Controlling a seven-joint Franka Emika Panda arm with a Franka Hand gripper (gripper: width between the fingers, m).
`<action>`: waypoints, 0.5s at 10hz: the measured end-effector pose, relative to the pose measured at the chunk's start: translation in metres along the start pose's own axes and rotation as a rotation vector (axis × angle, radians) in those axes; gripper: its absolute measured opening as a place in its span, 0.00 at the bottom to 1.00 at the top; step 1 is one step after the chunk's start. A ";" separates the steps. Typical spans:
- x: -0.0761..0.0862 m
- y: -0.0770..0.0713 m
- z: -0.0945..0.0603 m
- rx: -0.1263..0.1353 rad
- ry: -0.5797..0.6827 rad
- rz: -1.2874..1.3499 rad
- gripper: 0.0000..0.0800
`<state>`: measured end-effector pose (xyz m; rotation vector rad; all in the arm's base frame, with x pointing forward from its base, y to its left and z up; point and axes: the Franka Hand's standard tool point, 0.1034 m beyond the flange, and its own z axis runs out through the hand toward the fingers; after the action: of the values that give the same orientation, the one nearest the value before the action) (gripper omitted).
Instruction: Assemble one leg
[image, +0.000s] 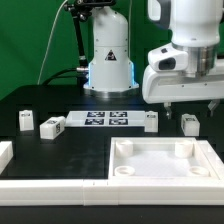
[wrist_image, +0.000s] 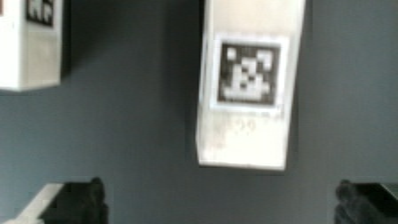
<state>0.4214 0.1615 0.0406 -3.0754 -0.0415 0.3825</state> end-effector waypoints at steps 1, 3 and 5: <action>0.001 -0.002 0.001 -0.013 -0.094 0.001 0.81; 0.001 -0.003 0.006 -0.030 -0.231 0.002 0.81; 0.001 -0.003 0.010 -0.043 -0.373 -0.001 0.81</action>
Offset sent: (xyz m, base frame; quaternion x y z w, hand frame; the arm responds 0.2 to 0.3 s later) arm -0.0015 0.0031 -0.0058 -0.0003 -0.2331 0.0039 0.9724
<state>0.4203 0.1652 0.0311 -2.9966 -0.0635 0.9603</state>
